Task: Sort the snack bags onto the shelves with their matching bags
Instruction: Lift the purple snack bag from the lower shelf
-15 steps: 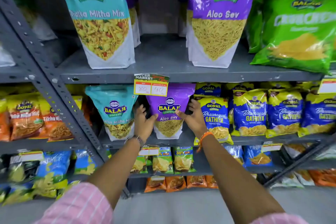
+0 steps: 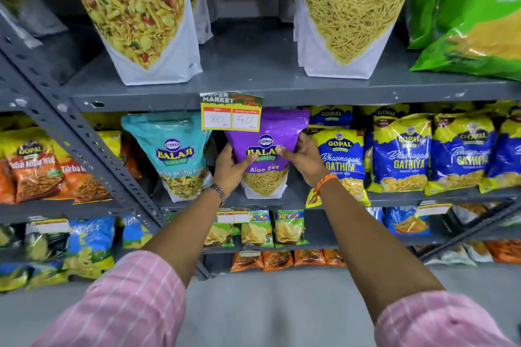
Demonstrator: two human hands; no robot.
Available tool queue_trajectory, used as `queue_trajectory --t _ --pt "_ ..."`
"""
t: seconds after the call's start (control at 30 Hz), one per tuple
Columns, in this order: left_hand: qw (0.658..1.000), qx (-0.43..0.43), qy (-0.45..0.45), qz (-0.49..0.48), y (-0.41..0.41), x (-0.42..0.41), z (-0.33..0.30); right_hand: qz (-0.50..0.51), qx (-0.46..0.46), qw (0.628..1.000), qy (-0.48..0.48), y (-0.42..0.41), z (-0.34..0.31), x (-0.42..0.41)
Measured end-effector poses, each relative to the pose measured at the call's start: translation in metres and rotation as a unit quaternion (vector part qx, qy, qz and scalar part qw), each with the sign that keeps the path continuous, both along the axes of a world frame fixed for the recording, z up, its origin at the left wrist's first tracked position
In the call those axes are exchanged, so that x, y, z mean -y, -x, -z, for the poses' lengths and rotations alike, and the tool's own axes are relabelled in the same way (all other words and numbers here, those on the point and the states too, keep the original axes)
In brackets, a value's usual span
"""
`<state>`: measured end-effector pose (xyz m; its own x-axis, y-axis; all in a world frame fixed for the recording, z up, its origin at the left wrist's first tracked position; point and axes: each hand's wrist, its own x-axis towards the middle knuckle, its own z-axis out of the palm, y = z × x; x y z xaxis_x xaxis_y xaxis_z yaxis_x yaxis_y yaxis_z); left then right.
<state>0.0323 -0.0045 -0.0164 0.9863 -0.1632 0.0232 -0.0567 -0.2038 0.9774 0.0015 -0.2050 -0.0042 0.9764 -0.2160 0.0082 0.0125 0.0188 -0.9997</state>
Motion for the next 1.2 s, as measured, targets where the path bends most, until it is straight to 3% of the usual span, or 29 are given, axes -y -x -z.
queue_trajectory --t 0.57,0.73,1.03,1.2 --pt "0.996 0.068 0.043 -0.032 0.124 -0.005 -0.018 0.01 -0.004 1.0 -0.01 0.122 -0.048 -0.005" --pt "0.99 0.119 0.065 -0.048 0.155 -0.009 -0.078 -0.009 0.036 0.999 -0.014 0.152 -0.113 -0.009" --pt "0.947 0.308 0.066 -0.064 0.135 -0.022 -0.239 -0.053 0.168 0.984 -0.009 0.145 -0.272 -0.014" --pt "0.92 0.384 0.005 -0.082 0.097 -0.024 -0.319 -0.059 0.22 0.974 0.0 0.108 -0.339 -0.019"
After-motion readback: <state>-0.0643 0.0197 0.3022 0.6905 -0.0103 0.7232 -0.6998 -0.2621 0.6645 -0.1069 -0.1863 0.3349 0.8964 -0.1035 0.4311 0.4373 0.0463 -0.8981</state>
